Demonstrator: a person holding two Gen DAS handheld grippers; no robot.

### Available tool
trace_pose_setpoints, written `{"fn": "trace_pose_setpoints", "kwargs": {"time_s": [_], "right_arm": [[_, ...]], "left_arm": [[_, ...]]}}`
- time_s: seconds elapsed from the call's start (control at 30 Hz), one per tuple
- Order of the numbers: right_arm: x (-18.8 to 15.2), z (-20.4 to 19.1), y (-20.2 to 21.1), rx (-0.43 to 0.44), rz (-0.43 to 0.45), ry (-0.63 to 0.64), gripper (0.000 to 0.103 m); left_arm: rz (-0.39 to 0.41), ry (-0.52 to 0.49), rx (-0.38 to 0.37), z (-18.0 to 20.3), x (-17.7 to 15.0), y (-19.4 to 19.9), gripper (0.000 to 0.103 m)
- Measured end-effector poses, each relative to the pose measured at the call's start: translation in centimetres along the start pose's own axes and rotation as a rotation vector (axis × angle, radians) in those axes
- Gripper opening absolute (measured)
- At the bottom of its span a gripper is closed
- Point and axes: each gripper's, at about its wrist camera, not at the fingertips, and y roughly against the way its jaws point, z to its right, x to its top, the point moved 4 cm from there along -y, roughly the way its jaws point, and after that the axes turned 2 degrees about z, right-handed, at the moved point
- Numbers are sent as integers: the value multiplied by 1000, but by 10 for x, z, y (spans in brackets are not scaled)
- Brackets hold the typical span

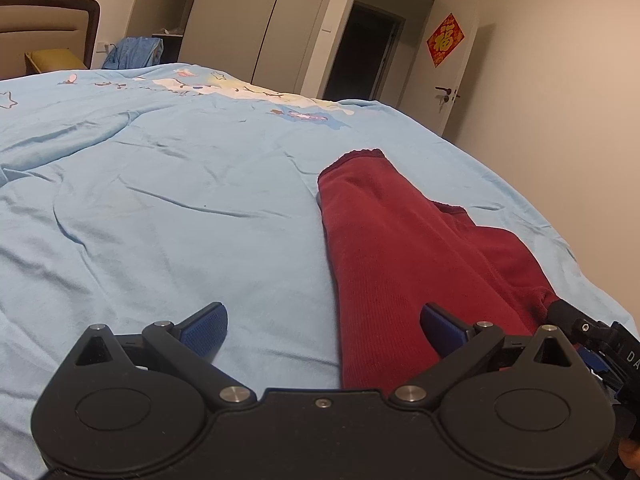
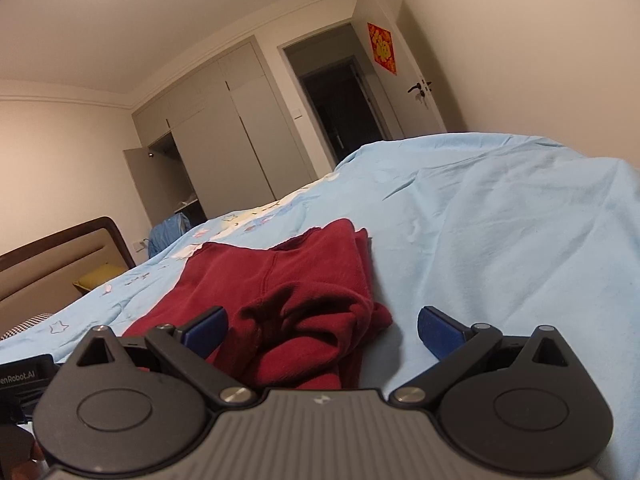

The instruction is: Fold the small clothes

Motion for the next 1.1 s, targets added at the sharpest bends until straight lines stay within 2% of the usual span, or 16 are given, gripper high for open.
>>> {"fn": "trace_pose_setpoints", "kwargs": {"time_s": [0.17, 0.33, 0.43, 0.57, 0.73, 0.9, 1.03, 1.1], "right_arm": [[0, -4, 0, -23, -13, 20, 103], [7, -3, -2, -25, -29, -11, 103], [21, -1, -8, -72, -17, -21, 103], [41, 2, -34, -146, -49, 40, 103], [55, 2, -76, -99, -121, 107, 103], [38, 2, -95, -48, -188, 110, 91], [35, 8, -89, -7, -168, 61, 82], [34, 11, -89, 14, -173, 40, 74]], "left_arm": [[1, 3, -3, -1, 0, 0, 102], [4, 8, -10, -3, -2, 0, 102], [7, 11, -16, -4, -3, 0, 102], [10, 11, -24, -5, -4, 0, 102], [11, 10, -30, -6, -4, 1, 102], [13, 7, -33, -6, -4, 0, 103], [5, 12, -38, -7, -2, 0, 102], [-4, 24, -58, -8, 1, 1, 102]]}}
